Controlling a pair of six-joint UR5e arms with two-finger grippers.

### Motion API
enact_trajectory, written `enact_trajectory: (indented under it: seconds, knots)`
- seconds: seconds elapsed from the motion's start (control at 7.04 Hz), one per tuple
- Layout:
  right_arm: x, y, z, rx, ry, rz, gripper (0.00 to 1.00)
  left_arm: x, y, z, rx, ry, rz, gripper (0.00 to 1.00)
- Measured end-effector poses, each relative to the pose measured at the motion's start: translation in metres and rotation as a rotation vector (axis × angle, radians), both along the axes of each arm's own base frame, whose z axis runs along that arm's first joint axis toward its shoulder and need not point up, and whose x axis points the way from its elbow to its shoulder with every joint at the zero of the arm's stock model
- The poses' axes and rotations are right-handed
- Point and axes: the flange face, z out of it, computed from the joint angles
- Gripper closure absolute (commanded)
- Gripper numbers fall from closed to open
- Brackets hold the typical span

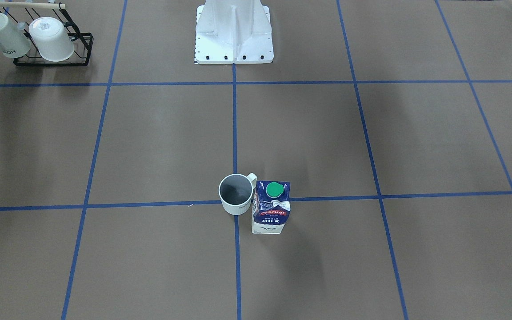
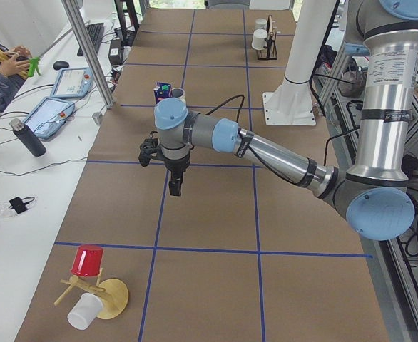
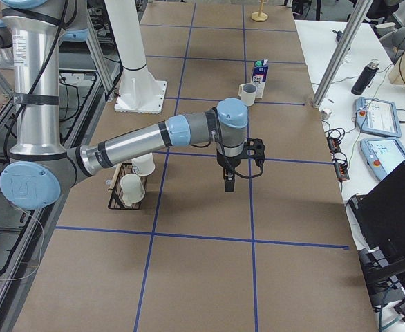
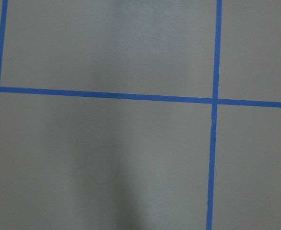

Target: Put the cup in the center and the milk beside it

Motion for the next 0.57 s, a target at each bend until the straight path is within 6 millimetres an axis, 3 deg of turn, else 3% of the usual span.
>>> enact_trajectory:
  seconds: [0.57]
  knots:
    - [-0.024, -0.005, -0.013, 0.026, -0.008, -0.038, 0.0, 0.003, 0.003, 0.001, 0.09, 0.017, -0.023, 0.02]
